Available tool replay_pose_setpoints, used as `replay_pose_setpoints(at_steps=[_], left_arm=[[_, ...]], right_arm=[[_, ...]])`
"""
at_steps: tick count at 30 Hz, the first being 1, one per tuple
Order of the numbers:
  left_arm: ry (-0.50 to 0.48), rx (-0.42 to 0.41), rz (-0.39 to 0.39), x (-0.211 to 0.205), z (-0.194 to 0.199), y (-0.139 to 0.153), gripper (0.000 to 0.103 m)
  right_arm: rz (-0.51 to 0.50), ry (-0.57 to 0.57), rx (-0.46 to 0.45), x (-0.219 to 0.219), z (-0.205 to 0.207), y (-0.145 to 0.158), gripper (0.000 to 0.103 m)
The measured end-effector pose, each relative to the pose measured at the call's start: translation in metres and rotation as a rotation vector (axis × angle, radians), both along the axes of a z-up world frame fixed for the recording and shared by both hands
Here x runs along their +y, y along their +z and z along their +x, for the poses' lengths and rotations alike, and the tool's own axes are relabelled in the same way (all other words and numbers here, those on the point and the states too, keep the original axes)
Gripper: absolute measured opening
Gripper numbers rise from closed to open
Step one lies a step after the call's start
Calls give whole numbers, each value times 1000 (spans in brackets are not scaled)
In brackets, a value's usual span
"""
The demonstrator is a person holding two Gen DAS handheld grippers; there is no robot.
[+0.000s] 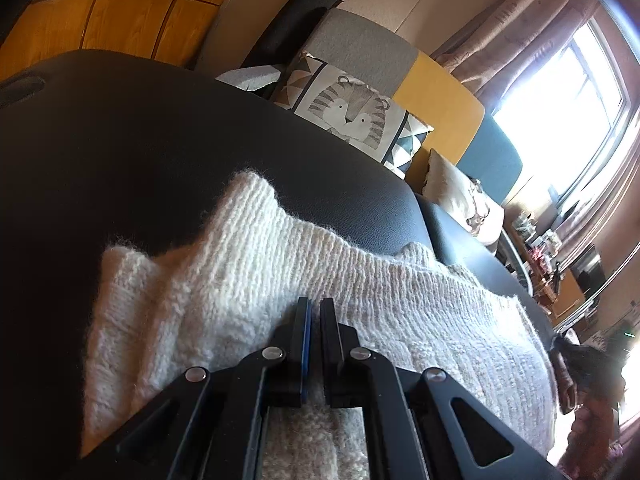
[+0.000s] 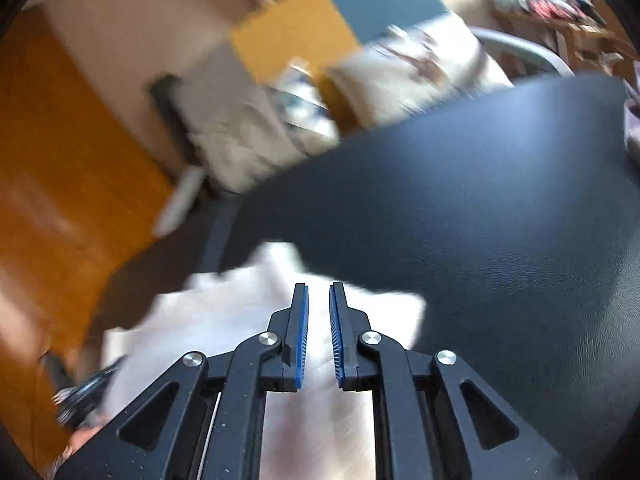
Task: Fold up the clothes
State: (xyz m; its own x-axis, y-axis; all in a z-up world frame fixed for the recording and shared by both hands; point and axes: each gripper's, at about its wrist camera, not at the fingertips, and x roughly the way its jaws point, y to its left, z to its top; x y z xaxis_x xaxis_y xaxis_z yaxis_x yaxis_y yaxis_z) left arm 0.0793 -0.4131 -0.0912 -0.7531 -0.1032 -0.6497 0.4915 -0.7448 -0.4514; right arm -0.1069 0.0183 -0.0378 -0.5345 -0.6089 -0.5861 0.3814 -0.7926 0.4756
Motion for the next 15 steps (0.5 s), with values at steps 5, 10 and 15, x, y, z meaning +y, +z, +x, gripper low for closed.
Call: replay_pose_setpoints(at_steps=[5,10,15], left_arm=[[-21,56,-70,43,4,35,14],[-173,-23,-341,127,-13,42,16],[-201,-109,-499,151,-20,22,17]], right_arm=[[86,219,48,-40,55,-6,15],[150,230,29,-38,66,-33,16],[166,108,19,-5,56,-40,12]])
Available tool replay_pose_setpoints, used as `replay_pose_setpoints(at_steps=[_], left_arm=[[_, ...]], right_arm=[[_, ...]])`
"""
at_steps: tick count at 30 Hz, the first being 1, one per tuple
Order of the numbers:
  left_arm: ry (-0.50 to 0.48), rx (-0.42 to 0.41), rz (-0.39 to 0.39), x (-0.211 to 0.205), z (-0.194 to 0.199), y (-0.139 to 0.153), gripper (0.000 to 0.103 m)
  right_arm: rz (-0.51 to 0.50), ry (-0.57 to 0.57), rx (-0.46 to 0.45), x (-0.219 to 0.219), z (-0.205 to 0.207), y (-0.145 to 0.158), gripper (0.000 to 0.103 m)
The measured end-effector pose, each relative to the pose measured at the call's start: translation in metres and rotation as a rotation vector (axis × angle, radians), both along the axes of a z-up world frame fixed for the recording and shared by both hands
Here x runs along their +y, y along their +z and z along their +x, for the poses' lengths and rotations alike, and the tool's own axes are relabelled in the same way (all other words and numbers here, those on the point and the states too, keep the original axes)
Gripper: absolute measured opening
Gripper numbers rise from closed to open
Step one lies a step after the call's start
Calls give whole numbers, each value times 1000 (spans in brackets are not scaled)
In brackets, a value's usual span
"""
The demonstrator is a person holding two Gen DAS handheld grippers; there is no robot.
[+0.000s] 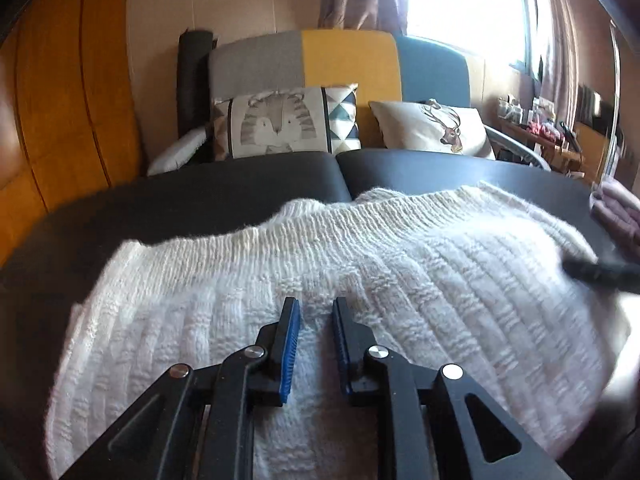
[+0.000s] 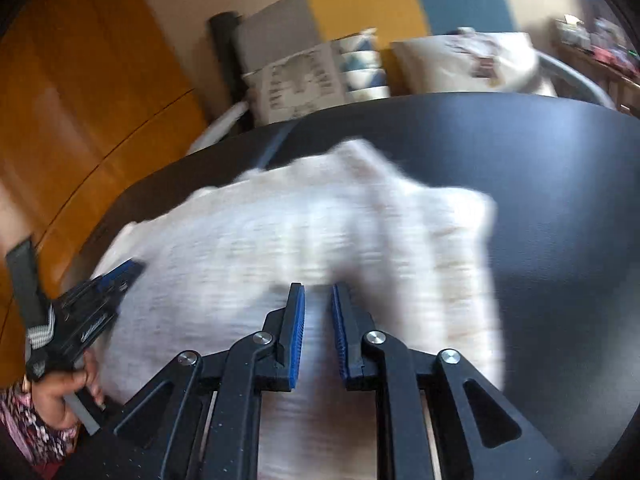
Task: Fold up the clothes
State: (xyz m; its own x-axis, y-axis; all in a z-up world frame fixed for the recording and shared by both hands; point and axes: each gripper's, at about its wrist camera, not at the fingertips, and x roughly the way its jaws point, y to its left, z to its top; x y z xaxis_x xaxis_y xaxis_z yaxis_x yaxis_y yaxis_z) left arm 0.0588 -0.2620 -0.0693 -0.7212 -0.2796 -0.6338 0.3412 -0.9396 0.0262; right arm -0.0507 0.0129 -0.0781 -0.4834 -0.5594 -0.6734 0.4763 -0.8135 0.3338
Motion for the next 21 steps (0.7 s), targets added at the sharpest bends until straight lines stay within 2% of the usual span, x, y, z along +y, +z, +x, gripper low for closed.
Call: replay_pose_setpoints(at_steps=[3,6,8,11,14,16,17,21], left_arm=[[-2,-3,3,-2,2,-3,18],[-5,4,19,-4,3,-2,18],[-8,11,38,-6,5,-2,18],[7,33,62,-6,14,2,18],[28,53,86,-5,22,6,18],[33,55,96,-8,28,9,18],[40,52,98,-13,32,10,18],[134,48,68,-44,58,10,18]], right_arm=[[-3,-29,10,18,-5,-6,0],[-24,-41,0,20,-7,-4,0],[-60,-53,-22,20,-3,2,4],[-118,12,-3,11,15,18,6],[-2,114,62,-13,38,23,7],[118,107,98,-22,42,14,7],[122,90,79,-20,39,9,7],[6,29,-42,-2,23,-4,5]])
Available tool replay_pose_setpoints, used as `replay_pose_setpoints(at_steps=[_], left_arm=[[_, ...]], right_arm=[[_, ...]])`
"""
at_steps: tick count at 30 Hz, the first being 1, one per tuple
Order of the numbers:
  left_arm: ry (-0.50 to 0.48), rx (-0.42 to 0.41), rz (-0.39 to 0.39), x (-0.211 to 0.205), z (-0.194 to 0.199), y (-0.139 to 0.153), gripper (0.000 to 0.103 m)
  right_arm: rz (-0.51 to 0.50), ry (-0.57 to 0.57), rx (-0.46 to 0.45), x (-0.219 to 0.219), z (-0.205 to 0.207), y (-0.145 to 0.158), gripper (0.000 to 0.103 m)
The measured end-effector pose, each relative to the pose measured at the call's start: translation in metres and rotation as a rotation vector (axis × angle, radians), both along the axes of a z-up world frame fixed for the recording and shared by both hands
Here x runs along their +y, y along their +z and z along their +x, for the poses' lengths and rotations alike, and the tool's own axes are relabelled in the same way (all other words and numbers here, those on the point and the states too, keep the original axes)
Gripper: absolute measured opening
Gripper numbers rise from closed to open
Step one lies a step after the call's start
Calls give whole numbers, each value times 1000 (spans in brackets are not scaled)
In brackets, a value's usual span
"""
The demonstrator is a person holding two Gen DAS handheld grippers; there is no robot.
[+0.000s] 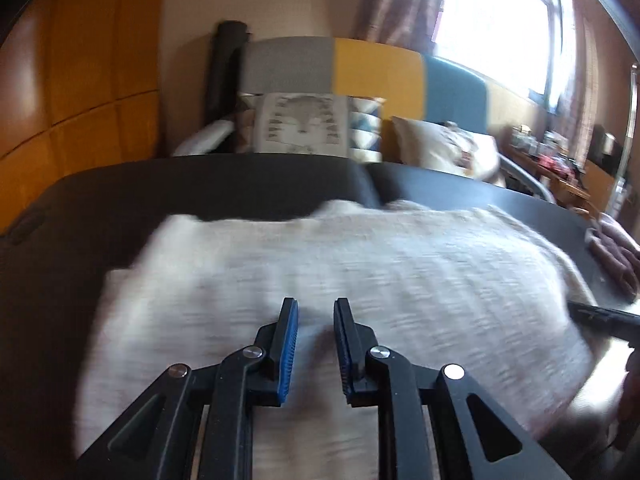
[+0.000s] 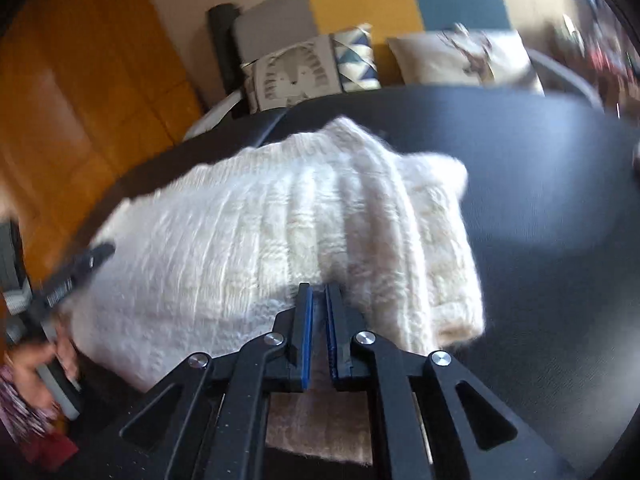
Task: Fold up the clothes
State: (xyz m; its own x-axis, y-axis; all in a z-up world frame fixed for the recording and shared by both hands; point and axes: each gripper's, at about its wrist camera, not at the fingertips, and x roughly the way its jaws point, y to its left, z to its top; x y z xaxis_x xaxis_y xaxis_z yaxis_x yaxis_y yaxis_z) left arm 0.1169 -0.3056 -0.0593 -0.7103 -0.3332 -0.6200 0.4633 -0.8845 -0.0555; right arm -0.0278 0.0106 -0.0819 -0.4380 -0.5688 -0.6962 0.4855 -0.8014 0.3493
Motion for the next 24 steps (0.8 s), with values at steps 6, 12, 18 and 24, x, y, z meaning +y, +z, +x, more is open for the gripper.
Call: replay_pose_setpoints(at_steps=[6,12,18,24], left_arm=[[152,-64,20,-67,51,-29,20],[117,-54,12,-66,65,-15,21],[137,-55,62,-70,53,-20,21],[111,-96,32,-76,53,-29,25]], right_arm=[[65,3,47,-10,7,2,5],[14,-23,-9,-14,-2,14,7],[70,110,82,-56,13,24,9],[41,-11,-13,-27,-9,7,9]])
